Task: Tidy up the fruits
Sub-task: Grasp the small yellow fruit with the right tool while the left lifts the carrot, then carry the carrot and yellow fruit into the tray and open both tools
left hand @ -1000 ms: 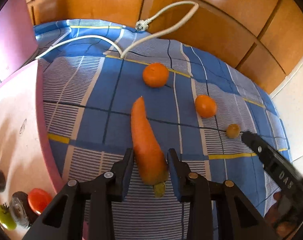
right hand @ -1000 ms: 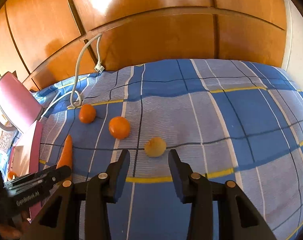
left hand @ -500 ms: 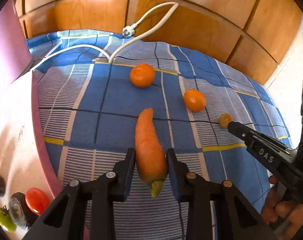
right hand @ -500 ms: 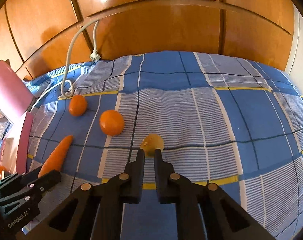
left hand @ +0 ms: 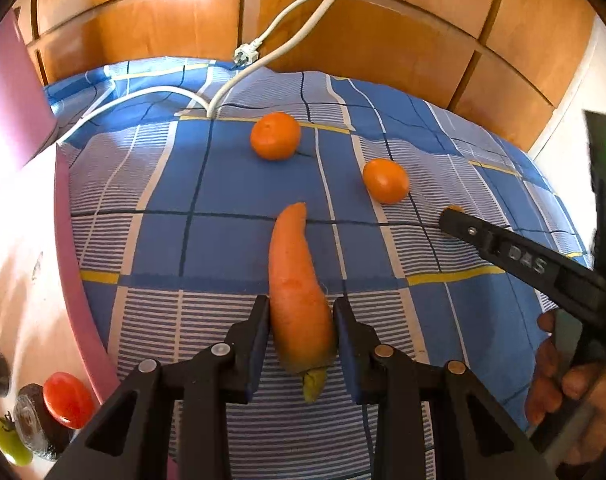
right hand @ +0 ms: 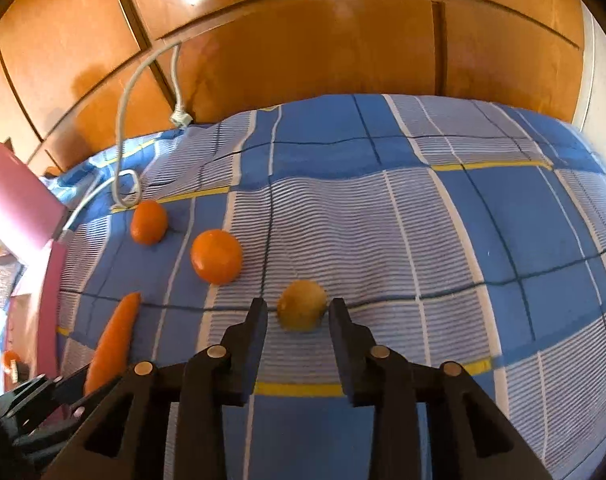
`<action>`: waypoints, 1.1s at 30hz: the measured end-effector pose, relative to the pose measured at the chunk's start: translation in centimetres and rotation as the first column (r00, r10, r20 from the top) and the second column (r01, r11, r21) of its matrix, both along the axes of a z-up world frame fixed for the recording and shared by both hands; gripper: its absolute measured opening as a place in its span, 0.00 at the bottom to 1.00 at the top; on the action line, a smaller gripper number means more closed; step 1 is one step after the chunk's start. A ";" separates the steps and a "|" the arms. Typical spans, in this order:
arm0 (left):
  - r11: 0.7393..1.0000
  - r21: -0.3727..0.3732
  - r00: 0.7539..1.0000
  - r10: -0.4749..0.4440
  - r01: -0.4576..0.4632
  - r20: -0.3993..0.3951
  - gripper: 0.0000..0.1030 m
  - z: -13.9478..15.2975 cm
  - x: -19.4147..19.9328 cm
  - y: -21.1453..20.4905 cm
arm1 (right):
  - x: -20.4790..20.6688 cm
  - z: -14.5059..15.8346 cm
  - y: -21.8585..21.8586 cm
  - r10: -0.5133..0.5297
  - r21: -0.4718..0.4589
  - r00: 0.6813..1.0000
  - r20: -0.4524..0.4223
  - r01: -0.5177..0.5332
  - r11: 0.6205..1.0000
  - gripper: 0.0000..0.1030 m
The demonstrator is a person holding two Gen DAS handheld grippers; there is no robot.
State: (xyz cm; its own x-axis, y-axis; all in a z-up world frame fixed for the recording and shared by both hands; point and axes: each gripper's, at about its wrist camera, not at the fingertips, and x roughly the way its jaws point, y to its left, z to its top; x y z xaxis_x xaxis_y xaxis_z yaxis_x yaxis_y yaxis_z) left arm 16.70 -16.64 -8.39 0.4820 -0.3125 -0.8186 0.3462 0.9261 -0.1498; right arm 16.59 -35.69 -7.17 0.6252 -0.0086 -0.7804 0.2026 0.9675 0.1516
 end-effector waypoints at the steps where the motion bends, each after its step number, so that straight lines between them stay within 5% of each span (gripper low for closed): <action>1: 1.000 0.000 1.000 0.000 0.000 0.005 0.30 0.0 -0.1 0.0 | 0.3 -0.2 0.1 0.004 -0.001 1.000 -0.010 -0.004 1.000 0.26; 27: 0.992 -0.117 0.978 0.076 -0.054 0.193 0.28 8.5 -6.1 5.6 | -5.0 -0.3 2.7 0.049 0.037 0.997 -0.053 -0.048 0.998 0.26; 33: 0.987 -0.138 0.974 0.106 -0.079 0.201 0.28 9.0 -7.3 7.7 | -4.6 -0.4 3.5 0.041 -0.029 0.996 -0.079 -0.043 0.999 0.26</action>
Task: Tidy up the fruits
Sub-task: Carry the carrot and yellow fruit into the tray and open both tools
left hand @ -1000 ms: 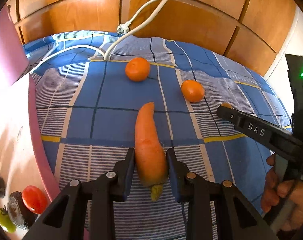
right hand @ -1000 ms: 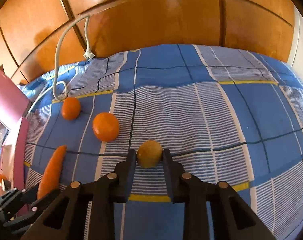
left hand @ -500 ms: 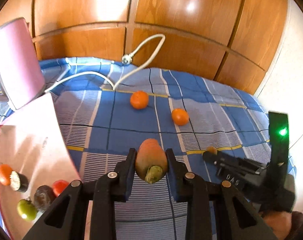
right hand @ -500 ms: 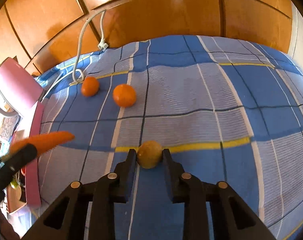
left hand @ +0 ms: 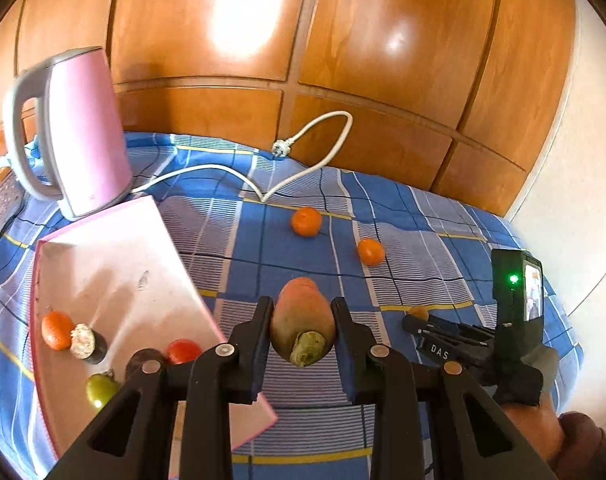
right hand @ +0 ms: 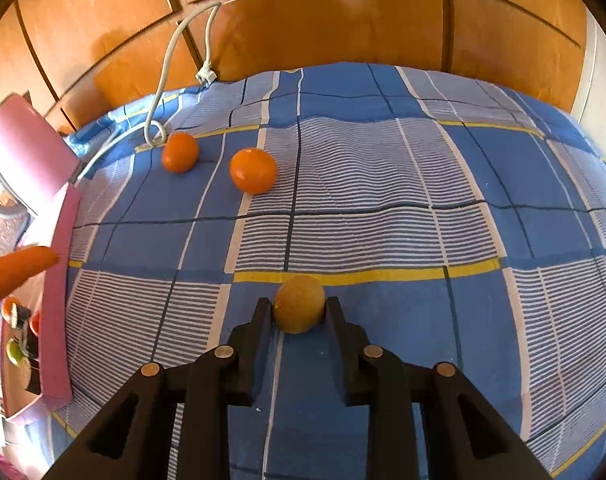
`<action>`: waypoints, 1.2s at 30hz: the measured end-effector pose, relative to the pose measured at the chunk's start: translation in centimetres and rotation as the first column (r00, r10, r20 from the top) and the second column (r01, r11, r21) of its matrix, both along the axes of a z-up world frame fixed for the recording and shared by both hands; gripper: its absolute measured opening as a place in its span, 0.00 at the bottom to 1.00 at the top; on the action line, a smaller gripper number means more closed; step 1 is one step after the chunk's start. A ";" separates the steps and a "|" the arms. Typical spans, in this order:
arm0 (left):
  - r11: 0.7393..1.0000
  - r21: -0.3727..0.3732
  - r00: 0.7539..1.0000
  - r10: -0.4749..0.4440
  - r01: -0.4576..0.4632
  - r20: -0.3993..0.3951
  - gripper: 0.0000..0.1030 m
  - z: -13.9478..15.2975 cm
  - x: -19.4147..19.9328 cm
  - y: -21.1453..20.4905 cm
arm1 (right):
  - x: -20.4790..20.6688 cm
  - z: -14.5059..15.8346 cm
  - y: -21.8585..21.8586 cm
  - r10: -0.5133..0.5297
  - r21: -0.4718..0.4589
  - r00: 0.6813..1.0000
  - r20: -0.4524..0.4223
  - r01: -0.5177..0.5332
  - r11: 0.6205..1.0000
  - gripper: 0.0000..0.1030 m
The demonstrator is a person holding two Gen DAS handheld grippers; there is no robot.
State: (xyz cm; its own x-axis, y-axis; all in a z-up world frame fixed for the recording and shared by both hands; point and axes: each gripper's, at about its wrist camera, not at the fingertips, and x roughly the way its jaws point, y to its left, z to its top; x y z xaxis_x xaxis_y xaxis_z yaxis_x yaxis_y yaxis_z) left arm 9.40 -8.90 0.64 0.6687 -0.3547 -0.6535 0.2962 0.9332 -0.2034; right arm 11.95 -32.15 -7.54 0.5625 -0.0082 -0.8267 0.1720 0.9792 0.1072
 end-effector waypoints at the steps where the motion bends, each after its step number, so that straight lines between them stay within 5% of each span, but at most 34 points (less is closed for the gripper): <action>1: 1.000 -0.003 1.000 0.005 -0.005 0.000 0.28 0.0 -0.1 0.3 | 0.0 0.0 0.1 -0.002 -0.008 1.000 -0.001 0.002 1.000 0.26; 8: 0.997 -0.023 0.998 0.069 -0.069 -0.010 0.28 -0.3 -0.9 4.3 | -0.8 0.4 1.7 0.007 -0.041 1.000 0.008 -0.007 0.999 0.25; 16: 0.975 -0.057 0.976 0.216 -0.216 -0.015 0.28 -0.4 -0.9 11.2 | -1.8 3.0 6.4 0.156 -0.026 0.984 0.088 -0.154 0.988 0.25; 25: 0.940 -0.080 0.943 0.332 -0.331 -0.011 0.28 -0.5 -0.3 17.4 | -2.1 5.5 15.2 0.424 0.013 0.893 0.149 -0.430 0.902 0.25; 36: 0.951 -0.120 0.957 0.289 -0.285 0.021 0.28 0.9 1.9 16.7 | 0.1 5.7 20.9 0.543 0.017 0.829 0.137 -0.550 0.835 0.25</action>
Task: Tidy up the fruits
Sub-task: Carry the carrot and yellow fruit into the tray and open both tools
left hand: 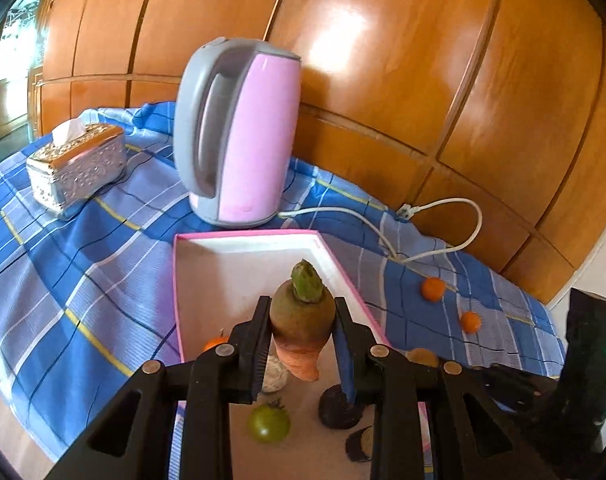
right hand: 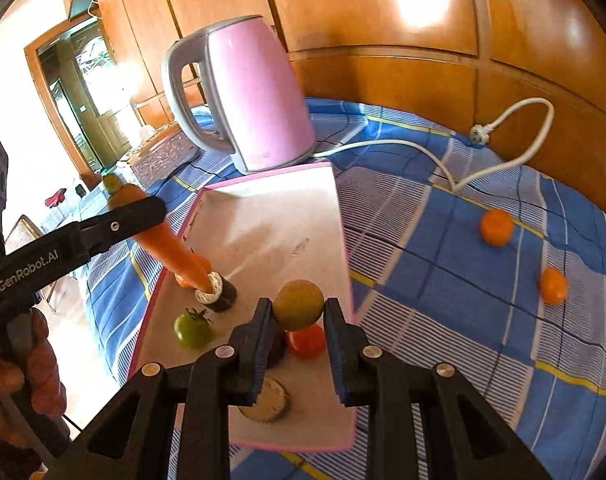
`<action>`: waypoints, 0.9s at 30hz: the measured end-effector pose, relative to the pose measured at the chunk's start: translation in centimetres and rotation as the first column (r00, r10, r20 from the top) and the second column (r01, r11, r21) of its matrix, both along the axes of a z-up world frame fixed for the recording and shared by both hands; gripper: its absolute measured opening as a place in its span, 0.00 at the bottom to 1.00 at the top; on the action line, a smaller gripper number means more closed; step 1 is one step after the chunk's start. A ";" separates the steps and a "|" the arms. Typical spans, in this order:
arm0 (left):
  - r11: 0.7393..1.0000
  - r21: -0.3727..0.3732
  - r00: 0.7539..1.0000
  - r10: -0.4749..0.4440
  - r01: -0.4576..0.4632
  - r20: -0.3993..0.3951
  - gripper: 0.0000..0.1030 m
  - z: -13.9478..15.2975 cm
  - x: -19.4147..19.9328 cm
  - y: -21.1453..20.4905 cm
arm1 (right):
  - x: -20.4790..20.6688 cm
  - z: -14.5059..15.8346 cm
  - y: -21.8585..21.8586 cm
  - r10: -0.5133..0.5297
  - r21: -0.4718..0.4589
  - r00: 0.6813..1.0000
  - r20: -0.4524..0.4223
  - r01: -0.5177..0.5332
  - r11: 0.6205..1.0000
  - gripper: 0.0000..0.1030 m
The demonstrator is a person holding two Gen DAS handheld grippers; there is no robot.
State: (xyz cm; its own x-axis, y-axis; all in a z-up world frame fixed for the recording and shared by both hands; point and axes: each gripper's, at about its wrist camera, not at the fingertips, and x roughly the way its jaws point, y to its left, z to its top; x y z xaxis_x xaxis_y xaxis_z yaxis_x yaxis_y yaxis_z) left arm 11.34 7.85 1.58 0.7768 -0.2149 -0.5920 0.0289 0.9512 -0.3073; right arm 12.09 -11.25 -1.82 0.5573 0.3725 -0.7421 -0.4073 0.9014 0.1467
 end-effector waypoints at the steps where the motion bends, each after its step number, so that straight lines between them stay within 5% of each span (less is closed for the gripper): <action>1: 1.000 0.004 1.000 -0.002 0.002 0.009 0.28 0.2 -0.1 -0.1 | 0.0 0.1 0.2 0.005 0.001 1.000 0.006 -0.005 1.000 0.25; 27: 0.993 0.083 0.997 0.079 -0.079 -0.005 0.32 -0.4 -0.3 0.1 | 1.7 -1.4 3.1 0.036 -0.034 0.999 -0.018 -0.037 0.999 0.26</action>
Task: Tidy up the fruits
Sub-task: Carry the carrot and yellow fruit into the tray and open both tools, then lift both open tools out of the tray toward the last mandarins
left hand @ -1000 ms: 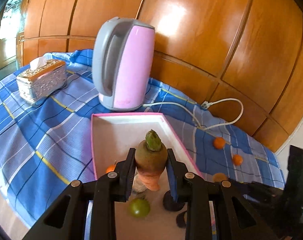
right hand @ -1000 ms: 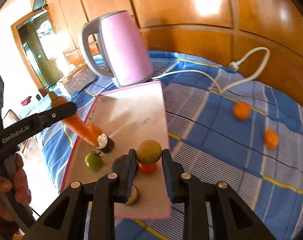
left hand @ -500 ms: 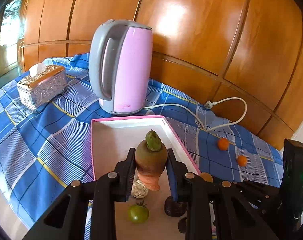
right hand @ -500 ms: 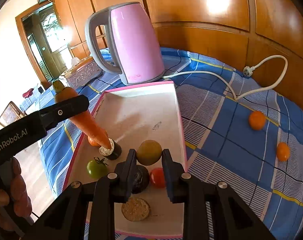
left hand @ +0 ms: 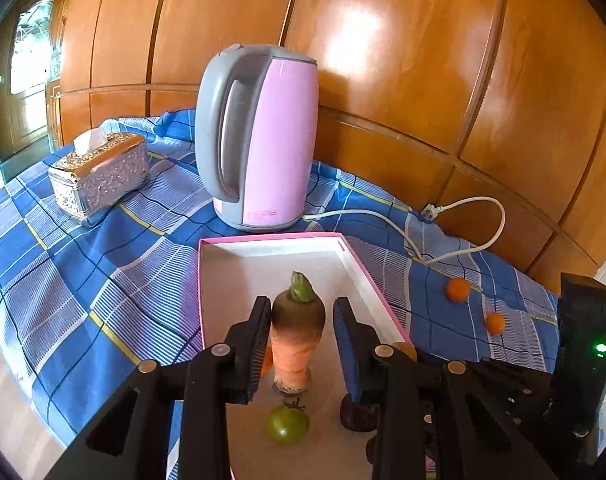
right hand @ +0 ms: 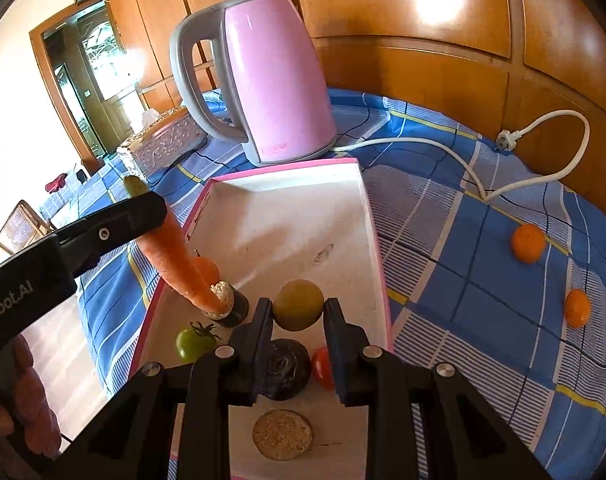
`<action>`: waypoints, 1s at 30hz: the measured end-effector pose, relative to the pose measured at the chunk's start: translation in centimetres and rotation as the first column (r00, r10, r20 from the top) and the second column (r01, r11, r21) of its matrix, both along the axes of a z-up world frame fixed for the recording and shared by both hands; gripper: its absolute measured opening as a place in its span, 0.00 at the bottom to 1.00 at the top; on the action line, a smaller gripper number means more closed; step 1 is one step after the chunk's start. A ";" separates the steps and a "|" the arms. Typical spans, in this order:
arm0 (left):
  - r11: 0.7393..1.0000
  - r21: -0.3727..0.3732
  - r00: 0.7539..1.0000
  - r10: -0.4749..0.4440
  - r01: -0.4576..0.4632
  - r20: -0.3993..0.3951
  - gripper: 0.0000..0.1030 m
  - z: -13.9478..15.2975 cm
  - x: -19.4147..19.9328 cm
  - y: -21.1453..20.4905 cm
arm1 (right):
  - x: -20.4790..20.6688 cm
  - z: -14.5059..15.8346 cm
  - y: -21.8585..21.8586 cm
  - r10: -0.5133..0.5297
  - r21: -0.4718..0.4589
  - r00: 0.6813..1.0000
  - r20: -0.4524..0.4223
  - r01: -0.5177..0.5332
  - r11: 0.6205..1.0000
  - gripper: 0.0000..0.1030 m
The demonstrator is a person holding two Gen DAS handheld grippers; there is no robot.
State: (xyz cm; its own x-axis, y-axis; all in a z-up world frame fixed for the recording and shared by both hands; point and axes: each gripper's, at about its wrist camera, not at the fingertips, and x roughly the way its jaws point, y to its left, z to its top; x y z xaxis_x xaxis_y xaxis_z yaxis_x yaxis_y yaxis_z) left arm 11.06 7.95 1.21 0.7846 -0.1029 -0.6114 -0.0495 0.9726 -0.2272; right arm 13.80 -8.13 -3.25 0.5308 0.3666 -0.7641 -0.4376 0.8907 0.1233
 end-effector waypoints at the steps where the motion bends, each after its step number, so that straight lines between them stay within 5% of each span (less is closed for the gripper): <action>1: 1.000 0.002 1.000 0.002 -0.002 0.000 0.32 0.0 -0.1 0.0 | 0.0 -0.1 0.0 0.000 0.000 1.000 -0.002 0.000 1.000 0.26; 8: 1.000 0.005 1.000 -0.004 0.004 0.000 0.44 0.0 -0.4 -0.1 | -0.1 -0.1 0.6 0.007 -0.019 1.000 0.006 -0.007 1.000 0.33; 30: 1.000 0.017 0.999 -0.025 0.025 0.028 0.44 1.0 -3.1 -1.2 | -3.0 0.6 -1.6 -0.068 0.021 0.998 -0.006 0.068 0.997 0.33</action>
State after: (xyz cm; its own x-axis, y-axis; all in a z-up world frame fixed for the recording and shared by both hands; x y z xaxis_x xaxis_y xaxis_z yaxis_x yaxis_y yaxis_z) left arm 7.99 6.71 2.25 0.7989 -0.1128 -0.5908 -0.0187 0.9771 -0.2119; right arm 10.76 -9.69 -2.70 0.5511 0.3456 -0.7595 -0.3752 0.9156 0.1444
